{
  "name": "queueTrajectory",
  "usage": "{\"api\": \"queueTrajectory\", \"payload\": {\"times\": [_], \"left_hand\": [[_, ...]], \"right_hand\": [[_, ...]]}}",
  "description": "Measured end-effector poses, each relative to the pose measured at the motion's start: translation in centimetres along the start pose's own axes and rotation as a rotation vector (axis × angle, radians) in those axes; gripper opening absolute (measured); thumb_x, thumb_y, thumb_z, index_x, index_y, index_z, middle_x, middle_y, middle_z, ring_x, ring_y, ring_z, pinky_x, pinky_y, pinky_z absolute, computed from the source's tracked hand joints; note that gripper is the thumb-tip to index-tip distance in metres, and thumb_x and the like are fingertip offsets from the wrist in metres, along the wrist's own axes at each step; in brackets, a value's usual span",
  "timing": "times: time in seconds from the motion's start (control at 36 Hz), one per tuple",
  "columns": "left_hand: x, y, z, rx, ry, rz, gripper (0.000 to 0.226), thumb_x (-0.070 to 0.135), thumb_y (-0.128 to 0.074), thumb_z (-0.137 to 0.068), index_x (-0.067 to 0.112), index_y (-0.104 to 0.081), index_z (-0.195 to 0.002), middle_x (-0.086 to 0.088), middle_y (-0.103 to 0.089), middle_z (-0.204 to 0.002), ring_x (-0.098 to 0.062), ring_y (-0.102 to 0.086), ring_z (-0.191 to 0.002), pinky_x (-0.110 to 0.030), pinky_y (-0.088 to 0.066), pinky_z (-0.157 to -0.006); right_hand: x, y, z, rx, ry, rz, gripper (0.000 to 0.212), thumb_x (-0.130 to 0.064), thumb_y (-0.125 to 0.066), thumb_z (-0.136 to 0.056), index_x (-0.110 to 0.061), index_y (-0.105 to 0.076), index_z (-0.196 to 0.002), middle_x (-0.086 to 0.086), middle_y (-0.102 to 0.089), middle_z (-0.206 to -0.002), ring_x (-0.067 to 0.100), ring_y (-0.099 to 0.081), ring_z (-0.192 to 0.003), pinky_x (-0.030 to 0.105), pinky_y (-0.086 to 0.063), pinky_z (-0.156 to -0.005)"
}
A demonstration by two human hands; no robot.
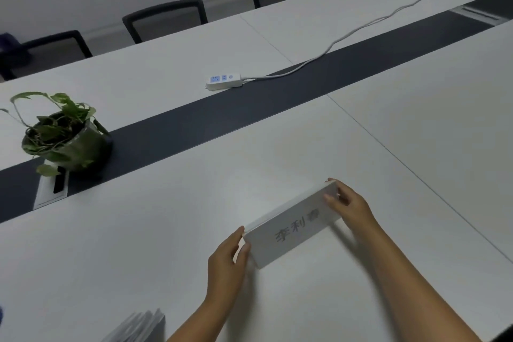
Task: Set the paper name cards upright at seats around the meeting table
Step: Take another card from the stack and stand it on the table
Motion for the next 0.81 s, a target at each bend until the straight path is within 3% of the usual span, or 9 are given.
{"api": "queueTrajectory", "payload": {"times": [0.19,0.61,0.75,0.81], "left_hand": [[0.7,0.0,-1.8,0.028,-0.026,-0.063,0.034,0.013,-0.055,-0.086,0.016,-0.055,-0.120,-0.002,-0.059,-0.124,-0.015,-0.055,-0.106,-0.022,-0.038,-0.088],[1.1,0.0,-3.6,0.021,-0.038,-0.053,0.033,0.008,-0.058,-0.083,0.012,-0.058,-0.116,-0.004,-0.060,-0.122,-0.009,-0.053,-0.102,-0.021,-0.038,-0.090],[1.2,-0.2,-3.9,0.005,-0.050,-0.084,0.034,0.009,-0.056,-0.084,0.011,-0.056,-0.118,-0.006,-0.059,-0.125,-0.019,-0.055,-0.112,-0.022,-0.038,-0.091],[1.3,-0.2,-3.9,0.002,-0.046,-0.081,0.034,0.009,-0.056,-0.085,0.010,-0.055,-0.119,-0.006,-0.058,-0.126,-0.020,-0.054,-0.114,-0.022,-0.038,-0.092]], "right_hand": [[-0.4,-0.2,-1.8,-0.030,-0.008,-0.023,0.048,-0.014,-0.052,-0.088,-0.023,-0.038,-0.133,-0.005,-0.047,-0.122,0.013,-0.046,-0.110,0.027,-0.035,-0.088],[0.2,0.7,-2.9,0.015,0.013,0.013,0.036,-0.014,-0.054,-0.086,-0.022,-0.050,-0.122,-0.003,-0.053,-0.113,0.016,-0.049,-0.107,0.032,-0.038,-0.090],[0.3,1.2,-2.5,0.032,0.022,0.019,0.030,-0.014,-0.055,-0.086,-0.031,-0.051,-0.111,-0.003,-0.052,-0.108,0.014,-0.048,-0.100,0.032,-0.038,-0.088],[0.5,1.3,-2.4,0.033,0.015,0.031,0.034,-0.014,-0.055,-0.086,-0.030,-0.050,-0.115,-0.004,-0.052,-0.110,0.014,-0.048,-0.102,0.033,-0.038,-0.091]]}}
Point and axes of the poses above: each hand's wrist, its own z-axis away from the middle knuckle, its own y-axis out of the back of the hand, x = y × z, the point moved 8 cm from there along -z, towards the middle knuckle
